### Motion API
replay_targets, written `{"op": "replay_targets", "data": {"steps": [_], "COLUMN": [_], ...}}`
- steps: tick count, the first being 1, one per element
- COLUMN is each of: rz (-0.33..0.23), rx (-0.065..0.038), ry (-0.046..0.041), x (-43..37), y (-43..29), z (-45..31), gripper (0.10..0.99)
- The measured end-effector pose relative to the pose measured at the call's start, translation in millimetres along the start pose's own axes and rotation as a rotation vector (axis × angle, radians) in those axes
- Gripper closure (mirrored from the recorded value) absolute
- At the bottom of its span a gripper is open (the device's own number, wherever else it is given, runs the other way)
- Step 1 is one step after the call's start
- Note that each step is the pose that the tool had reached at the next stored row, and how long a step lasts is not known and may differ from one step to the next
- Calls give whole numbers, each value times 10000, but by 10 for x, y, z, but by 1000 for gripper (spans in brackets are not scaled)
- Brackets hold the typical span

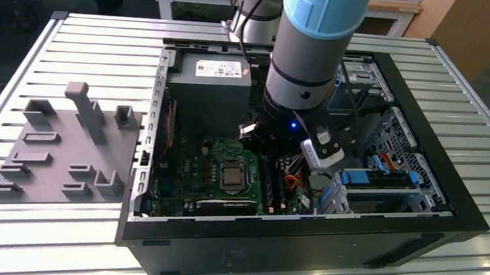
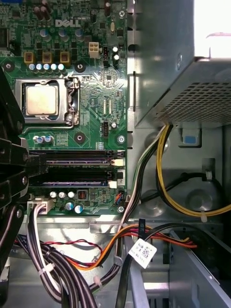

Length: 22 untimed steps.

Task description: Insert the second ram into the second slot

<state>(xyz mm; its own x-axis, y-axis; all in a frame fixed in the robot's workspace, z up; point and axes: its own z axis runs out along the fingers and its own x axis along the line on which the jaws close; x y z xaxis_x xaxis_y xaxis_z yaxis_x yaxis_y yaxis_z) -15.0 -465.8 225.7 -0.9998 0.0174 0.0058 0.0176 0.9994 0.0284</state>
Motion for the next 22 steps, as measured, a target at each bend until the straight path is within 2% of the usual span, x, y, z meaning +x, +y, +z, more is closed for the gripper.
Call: {"op": "replay_targets", "data": {"steps": [7, 12, 15, 19, 22], "rz": [-1, 0, 0, -4, -4], "rx": [3, 64, 78, 36, 63], "ry": [-2, 1, 0, -12, -3], "x": [0, -1, 1, 0, 2], "y": [-1, -4, -5, 3, 0], "z": [46, 115, 120, 67, 5], "gripper": [980, 980, 980, 980, 980]}}
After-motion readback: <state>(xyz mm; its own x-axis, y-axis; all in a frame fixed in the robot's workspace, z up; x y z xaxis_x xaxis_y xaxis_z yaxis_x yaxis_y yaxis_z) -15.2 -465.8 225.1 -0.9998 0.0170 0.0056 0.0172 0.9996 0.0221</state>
